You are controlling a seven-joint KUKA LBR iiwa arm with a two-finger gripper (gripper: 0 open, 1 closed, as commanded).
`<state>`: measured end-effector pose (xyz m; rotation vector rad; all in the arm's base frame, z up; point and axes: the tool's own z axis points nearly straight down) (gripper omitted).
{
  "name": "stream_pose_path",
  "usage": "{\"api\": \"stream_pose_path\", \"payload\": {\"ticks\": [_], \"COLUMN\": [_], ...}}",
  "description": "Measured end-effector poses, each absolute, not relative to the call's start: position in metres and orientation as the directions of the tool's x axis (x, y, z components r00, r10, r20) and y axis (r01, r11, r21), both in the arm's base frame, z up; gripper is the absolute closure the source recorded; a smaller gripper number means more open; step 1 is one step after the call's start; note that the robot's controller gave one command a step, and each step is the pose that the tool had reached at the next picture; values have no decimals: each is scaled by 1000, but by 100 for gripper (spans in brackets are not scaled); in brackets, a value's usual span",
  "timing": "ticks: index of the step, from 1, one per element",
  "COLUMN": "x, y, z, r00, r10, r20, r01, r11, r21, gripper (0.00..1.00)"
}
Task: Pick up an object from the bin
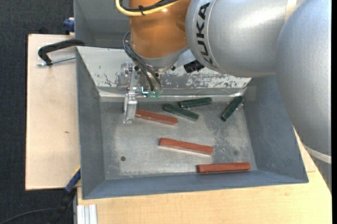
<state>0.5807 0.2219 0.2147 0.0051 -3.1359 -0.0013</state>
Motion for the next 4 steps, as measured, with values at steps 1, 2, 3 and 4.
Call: {"api": "stream_pose_path", "payload": {"ticks": [1,2,3,4], "x": [585,578,594,596], "y": [128,138,134,135], "z": [66,102,101,70], "r00": [-995,-998,-1000,-985], "r10": [102,-62,5,170], "r20": [6,-7,-6,1], "r01": [102,-62,5,171], "r11": [995,998,1000,985], "r21": [-3,2,3,1], "gripper": [0,0,0,0]}}
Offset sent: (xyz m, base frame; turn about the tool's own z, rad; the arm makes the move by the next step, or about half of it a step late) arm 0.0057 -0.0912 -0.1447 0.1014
